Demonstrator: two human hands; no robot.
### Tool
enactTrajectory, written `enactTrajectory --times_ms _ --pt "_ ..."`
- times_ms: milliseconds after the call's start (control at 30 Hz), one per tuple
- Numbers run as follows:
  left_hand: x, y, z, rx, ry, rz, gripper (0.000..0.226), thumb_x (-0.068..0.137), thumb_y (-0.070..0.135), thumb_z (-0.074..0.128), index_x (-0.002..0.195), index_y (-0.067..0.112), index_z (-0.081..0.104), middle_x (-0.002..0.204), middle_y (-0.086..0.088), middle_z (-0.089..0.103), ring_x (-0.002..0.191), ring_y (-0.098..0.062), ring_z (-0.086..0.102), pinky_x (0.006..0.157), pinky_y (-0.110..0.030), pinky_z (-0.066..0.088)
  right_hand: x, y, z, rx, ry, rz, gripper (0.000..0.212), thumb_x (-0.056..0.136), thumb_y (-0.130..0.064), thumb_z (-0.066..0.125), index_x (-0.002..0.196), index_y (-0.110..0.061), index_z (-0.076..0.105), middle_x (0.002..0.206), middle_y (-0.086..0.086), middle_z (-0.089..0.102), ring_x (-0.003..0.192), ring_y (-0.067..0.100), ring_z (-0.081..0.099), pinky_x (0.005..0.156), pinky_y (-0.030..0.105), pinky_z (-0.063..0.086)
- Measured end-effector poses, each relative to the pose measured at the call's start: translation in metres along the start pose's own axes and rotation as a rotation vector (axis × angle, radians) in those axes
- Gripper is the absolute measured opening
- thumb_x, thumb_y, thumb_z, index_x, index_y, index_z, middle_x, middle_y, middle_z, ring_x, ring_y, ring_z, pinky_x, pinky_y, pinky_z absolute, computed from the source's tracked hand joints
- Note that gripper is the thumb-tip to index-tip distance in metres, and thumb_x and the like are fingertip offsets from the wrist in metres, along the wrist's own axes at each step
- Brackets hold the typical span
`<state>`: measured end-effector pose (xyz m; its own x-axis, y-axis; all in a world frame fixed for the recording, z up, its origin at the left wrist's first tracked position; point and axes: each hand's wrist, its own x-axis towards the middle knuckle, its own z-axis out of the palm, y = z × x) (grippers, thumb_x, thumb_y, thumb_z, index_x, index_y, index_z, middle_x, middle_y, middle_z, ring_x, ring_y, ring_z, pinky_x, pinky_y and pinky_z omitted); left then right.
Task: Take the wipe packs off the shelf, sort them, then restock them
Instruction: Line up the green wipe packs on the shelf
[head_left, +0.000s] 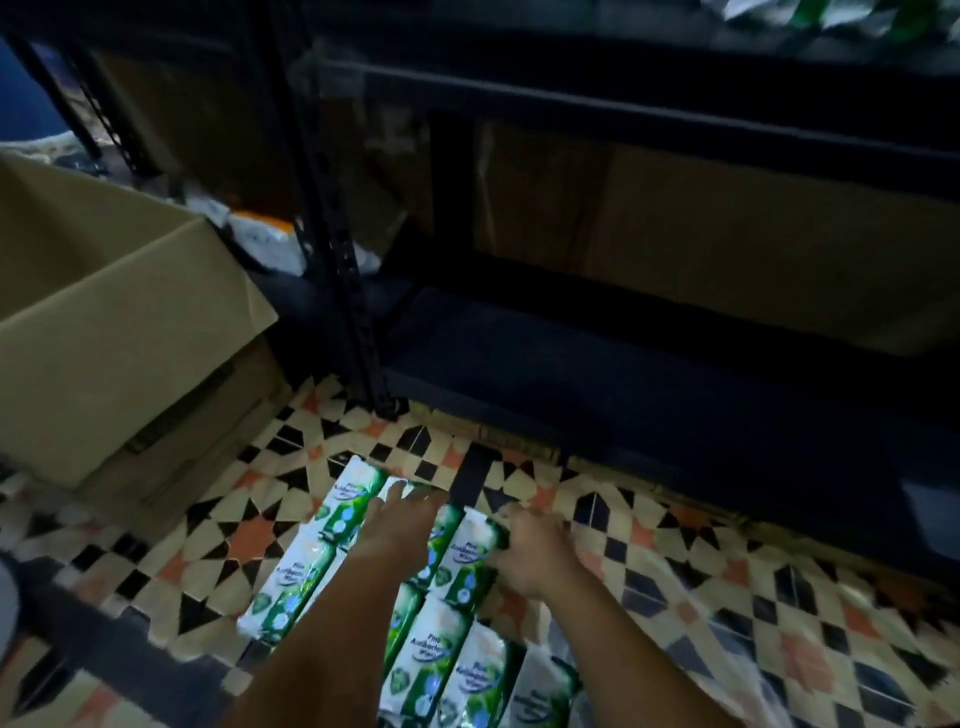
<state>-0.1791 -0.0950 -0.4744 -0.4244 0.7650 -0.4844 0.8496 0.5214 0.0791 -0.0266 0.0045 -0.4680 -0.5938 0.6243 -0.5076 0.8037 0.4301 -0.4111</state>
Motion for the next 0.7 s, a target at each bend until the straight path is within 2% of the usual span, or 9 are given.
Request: enactTrajectory --times_ms 67,133,233,300,367,467,567,633,700 --pt "0.014 0.0 0.001 0.031 -0.079 0.022 0.105 0.083 0.007 0.075 0.161 0.03 0.008 0.169 0.003 0.005 0.154 -0.033 -0.007 0.122 -0.054 0.01 0.015 0.001 0.017 -0.003 -0.04 0.017 0.076 0.086 -0.039 0.072 0.15 -0.017 0.037 0.144 0.011 0.044 0.135 0.037 0.031 0.108 0.044 0.036" --pt "0.031 0.002 -0.002 0.129 -0.172 0.055 0.128 0.072 0.016 0.088 0.161 0.03 -0.003 0.169 0.003 -0.003 0.154 -0.034 -0.013 0.122 -0.056 0.002 0.03 0.002 0.032 -0.021 -0.098 0.022 0.096 0.082 -0.044 0.078 0.157 -0.018 0.024 0.154 0.009 0.033 0.14 0.036 0.024 0.113 0.047 0.031" --pt "0.054 0.002 -0.007 0.276 -0.24 0.118 0.139 0.061 0.033 0.095 0.161 0.025 0.0 0.167 -0.003 0.014 0.154 -0.033 -0.008 0.121 -0.059 -0.01 0.049 0.004 0.048 -0.049 -0.141 0.042 0.112 0.079 -0.048 0.081 0.161 -0.019 0.011 0.159 0.007 0.024 0.142 0.037 0.019 0.116 0.05 0.026" --pt "0.063 0.003 -0.012 0.325 -0.272 0.151 0.13 0.057 0.041 0.095 0.159 0.023 0.018 0.16 -0.005 0.032 0.154 -0.032 0.002 0.12 -0.06 -0.012 0.059 0.006 0.053 -0.042 -0.149 0.056 0.114 0.076 -0.047 0.084 0.16 -0.019 0.012 0.16 0.01 0.022 0.143 0.039 0.02 0.116 0.05 0.027" --pt "0.069 0.003 -0.014 0.35 -0.285 0.176 0.119 0.053 0.046 0.096 0.152 0.022 0.035 0.152 -0.006 0.042 0.15 -0.031 0.013 0.122 -0.059 -0.006 0.069 0.006 0.053 -0.016 -0.186 0.079 0.119 0.068 -0.046 0.09 0.158 -0.019 0.017 0.159 0.012 0.023 0.143 0.042 0.023 0.116 0.05 0.03" --pt "0.075 0.008 -0.015 0.435 -0.283 0.202 0.105 0.057 0.045 0.094 0.145 0.019 0.044 0.142 -0.009 0.048 0.145 -0.035 0.018 0.122 -0.057 -0.002 0.076 0.002 0.048 -0.009 -0.218 0.105 0.118 0.058 -0.044 0.096 0.152 -0.015 0.031 0.148 0.013 0.032 0.134 0.042 0.036 0.11 0.048 0.041" --pt "0.077 0.016 -0.016 0.492 -0.269 0.204 0.076 0.072 0.033 0.087 0.138 0.018 0.052 0.141 -0.009 0.051 0.146 -0.039 0.015 0.122 -0.056 0.001 0.079 0.001 0.044 0.023 -0.259 0.123 0.105 0.055 -0.033 0.1 0.141 -0.008 0.044 0.148 0.015 0.029 0.129 0.039 0.043 0.104 0.045 0.048" --pt "0.074 0.02 -0.021 0.525 -0.256 0.219 0.07 0.076 0.031 0.084 0.137 0.014 0.052 0.142 -0.01 0.049 0.143 -0.037 0.02 0.122 -0.05 0.007 0.081 0.002 0.043 0.046 -0.278 0.105 0.113 0.06 -0.028 0.098 0.15 -0.007 0.034 0.158 0.018 0.014 0.138 0.041 0.037 0.109 0.044 0.045" --pt "0.07 0.021 -0.025 0.517 -0.258 0.234 0.08 0.072 0.037 0.087 0.139 0.014 0.05 0.142 -0.009 0.047 0.139 -0.035 0.023 0.118 -0.044 0.013 0.081 0.005 0.041 0.073 -0.3 0.073 0.125 0.067 -0.025 0.095 0.16 -0.012 0.012 0.164 0.018 -0.003 0.146 0.042 0.026 0.113 0.045 0.04"
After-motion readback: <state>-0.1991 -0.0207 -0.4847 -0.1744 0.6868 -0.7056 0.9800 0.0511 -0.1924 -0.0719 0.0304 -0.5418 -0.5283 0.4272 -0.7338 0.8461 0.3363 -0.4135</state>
